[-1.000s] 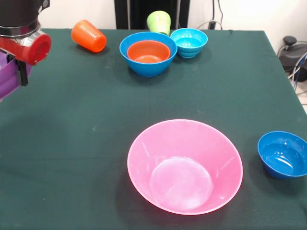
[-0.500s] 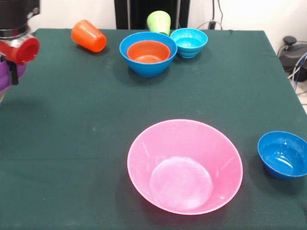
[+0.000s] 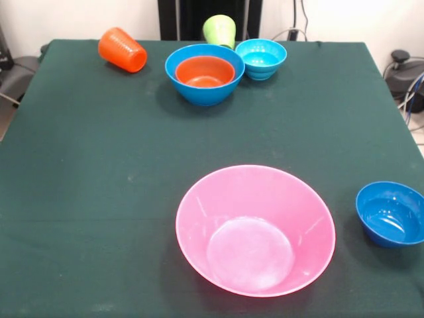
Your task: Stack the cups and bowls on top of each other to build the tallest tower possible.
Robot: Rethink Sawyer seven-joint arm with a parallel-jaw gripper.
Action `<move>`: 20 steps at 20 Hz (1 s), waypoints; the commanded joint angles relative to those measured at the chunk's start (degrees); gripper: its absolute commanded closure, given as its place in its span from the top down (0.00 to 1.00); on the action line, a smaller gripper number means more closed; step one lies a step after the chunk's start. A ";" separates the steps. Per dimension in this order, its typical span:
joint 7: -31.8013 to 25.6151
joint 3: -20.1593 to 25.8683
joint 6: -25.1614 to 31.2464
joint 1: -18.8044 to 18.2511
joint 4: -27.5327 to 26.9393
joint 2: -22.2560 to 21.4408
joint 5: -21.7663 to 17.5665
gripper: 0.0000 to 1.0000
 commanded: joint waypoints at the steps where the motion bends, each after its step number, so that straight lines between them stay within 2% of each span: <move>1: -11.93 7.58 2.07 3.66 -0.90 -0.22 -7.95 0.00; 5: -4.90 5.78 11.65 8.81 -8.27 2.62 -6.95 0.00; 9: 0.60 5.10 16.14 11.70 -10.80 4.10 -4.44 0.00; 13: 3.98 5.61 16.68 12.44 -10.41 5.38 -1.33 0.00; 20: 7.22 3.95 12.13 14.22 -5.82 4.85 1.94 0.00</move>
